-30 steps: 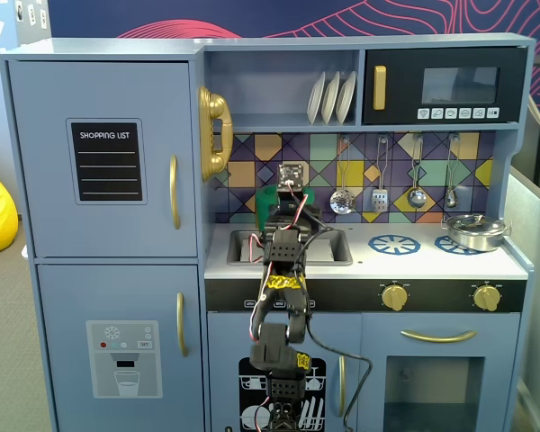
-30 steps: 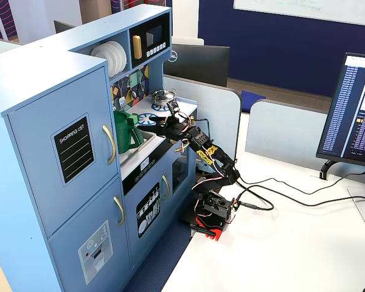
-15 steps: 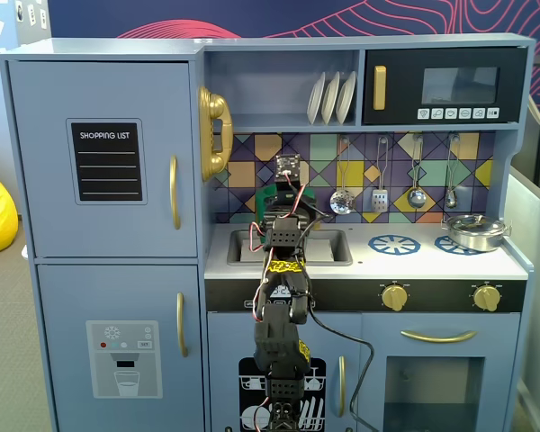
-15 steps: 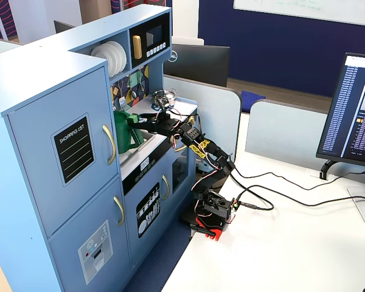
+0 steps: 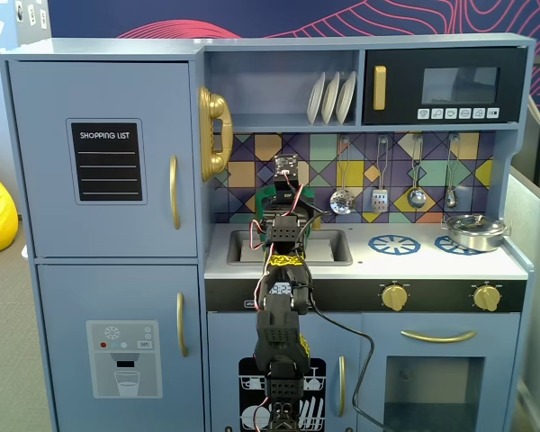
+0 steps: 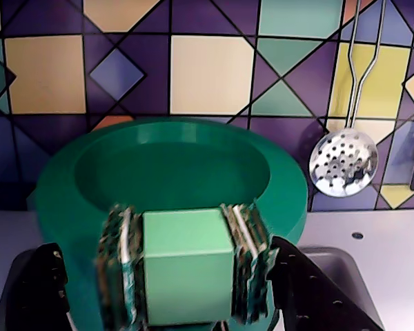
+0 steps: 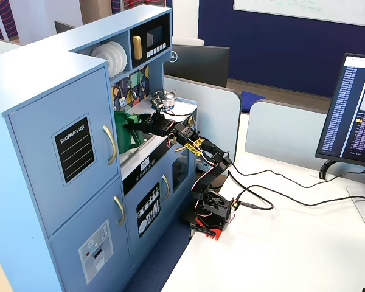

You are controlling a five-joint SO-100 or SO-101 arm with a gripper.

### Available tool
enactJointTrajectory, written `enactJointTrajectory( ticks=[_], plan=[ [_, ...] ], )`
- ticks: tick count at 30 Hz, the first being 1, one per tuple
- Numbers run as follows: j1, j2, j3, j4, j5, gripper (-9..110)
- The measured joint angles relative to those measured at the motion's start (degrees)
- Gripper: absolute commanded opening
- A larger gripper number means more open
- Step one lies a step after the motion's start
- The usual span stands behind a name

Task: Take off the lid from the green recipient and place it on the counter

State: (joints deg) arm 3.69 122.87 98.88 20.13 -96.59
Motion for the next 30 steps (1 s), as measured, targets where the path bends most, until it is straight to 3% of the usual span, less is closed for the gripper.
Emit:
enactJointTrajectory(
  ticks=[3,7,30],
  plan=[
    [0.18,-0.97,-1.05,-0.53,0.00,20],
    [-0.62,-1.05,-1.41,-0.53,0.00,0],
    [-2.02,-2.55,-7.91,-0.09,-3.25,0]
  ],
)
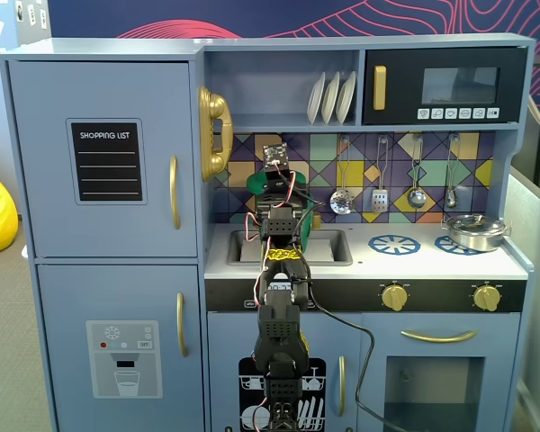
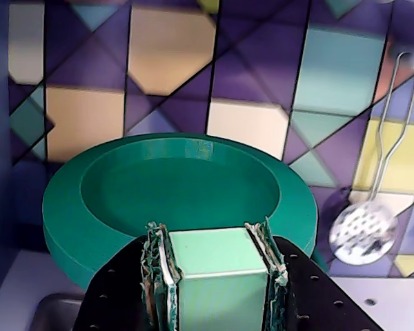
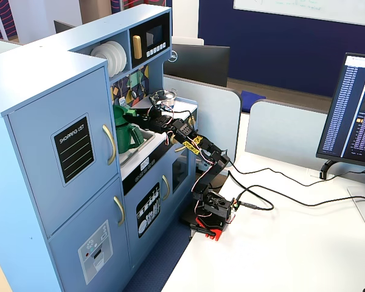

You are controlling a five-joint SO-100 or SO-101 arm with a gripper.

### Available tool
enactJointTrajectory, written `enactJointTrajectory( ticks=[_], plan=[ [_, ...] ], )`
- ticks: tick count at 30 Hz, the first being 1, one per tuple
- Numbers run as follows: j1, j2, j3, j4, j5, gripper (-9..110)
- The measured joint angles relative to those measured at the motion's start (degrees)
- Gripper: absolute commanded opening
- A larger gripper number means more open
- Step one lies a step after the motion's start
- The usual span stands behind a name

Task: Take off the lid from the green recipient and place it on the counter

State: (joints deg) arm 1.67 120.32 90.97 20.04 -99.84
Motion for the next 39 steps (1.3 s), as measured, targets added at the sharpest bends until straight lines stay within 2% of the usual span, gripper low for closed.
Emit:
enactJointTrajectory(
  ticks=[16,24,30,39],
  plan=[
    [23.12,0.09,-0.53,-0.62,-1.41,0],
    [30.32,0.09,13.45,-17.40,-0.09,0],
    [30.67,-1.41,23.99,-28.92,0.53,0],
    [30.76,-4.57,35.51,-39.55,1.05,0]
  ],
)
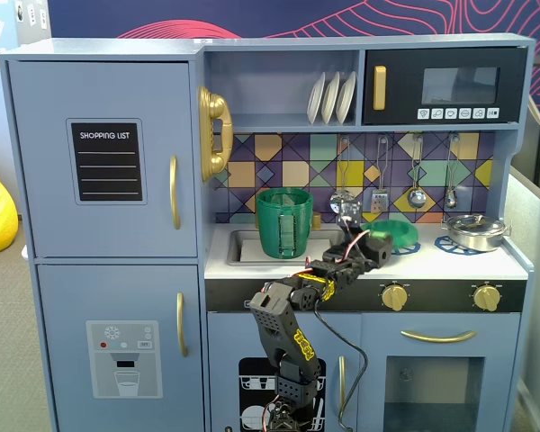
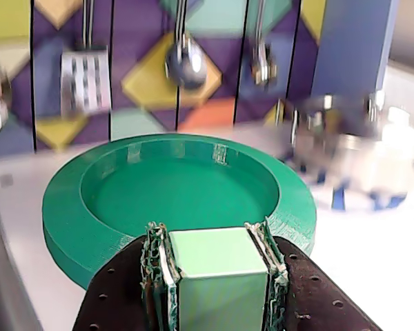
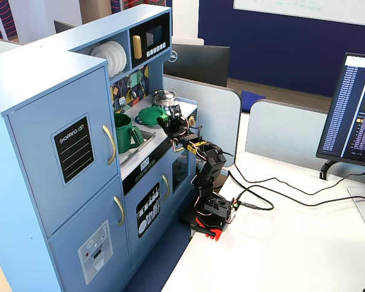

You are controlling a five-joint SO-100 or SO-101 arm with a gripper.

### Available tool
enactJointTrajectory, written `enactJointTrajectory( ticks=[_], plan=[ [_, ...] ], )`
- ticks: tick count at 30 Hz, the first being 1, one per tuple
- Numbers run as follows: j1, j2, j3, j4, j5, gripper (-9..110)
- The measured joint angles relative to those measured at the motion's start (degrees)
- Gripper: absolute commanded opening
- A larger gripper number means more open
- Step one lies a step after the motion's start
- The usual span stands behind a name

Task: Take off the lid from the green recipient and place it on the counter

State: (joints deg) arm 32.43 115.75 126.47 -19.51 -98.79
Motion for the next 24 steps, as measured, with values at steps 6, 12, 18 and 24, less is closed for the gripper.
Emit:
enactJointTrajectory(
  ticks=[6,12,18,24],
  plan=[
    [0.09,-0.97,1.85,-1.85,0.18,0],
    [0.00,-1.67,1.85,-1.85,0.18,2],
    [0.00,-1.67,1.85,-1.85,1.32,15],
    [0.00,-1.67,1.85,-2.37,2.29,17]
  ],
)
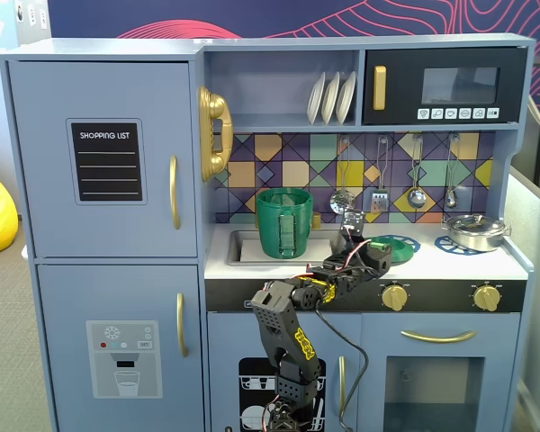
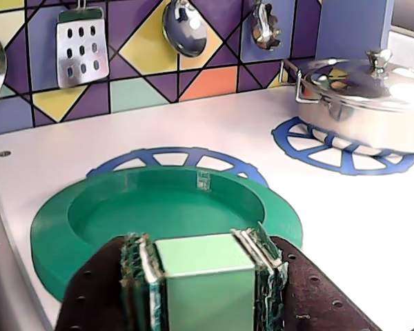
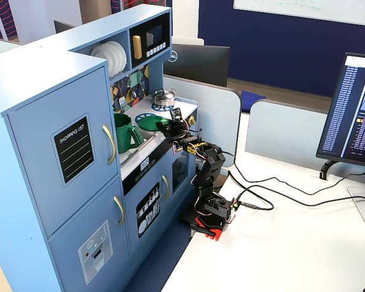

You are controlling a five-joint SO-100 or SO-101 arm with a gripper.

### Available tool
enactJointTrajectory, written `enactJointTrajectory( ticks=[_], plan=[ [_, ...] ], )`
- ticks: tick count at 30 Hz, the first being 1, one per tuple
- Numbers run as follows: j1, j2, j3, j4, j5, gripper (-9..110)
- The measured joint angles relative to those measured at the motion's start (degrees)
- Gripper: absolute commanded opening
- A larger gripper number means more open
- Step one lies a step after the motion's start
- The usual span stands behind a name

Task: Take off the lid from the green recipient and place it on the counter

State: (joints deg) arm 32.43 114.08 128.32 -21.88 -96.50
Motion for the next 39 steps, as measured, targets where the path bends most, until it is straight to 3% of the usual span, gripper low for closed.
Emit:
enactJointTrajectory(
  ticks=[9,21,29,34,39],
  plan=[
    [0.00,3.16,0.00,3.34,1.32,22],
    [-6.24,34.19,4.83,35.86,2.46,22],
    [-18.28,51.68,15.64,56.51,0.79,22],
    [-25.14,58.45,23.03,65.39,0.35,20],
    [-30.06,62.67,31.38,66.36,0.35,19]
  ],
)
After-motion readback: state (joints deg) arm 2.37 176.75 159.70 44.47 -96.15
